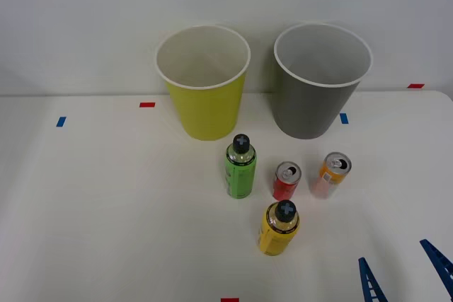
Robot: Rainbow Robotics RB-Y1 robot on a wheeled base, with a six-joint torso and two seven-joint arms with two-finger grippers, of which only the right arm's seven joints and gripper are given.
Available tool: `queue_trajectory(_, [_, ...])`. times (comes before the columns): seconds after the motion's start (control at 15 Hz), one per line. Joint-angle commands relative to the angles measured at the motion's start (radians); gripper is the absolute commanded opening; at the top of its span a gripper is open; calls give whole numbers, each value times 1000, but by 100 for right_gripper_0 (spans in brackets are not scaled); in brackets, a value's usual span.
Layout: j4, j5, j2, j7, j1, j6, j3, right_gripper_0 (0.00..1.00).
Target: Put cans in the gray bin, plastic bottles in the light green bin
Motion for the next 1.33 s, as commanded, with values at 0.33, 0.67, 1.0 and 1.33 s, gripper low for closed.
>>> queue_trajectory(0.33, [0, 0, 0, 0, 0, 0, 0, 100])
queue_trajectory(0.67, [0, 0, 0, 0, 0, 0, 0, 100])
queue_trajectory(1.0, [0, 0, 0, 0, 0, 0, 0, 100])
queue_trajectory(1.33, [0, 0, 0, 0, 0, 0, 0, 100])
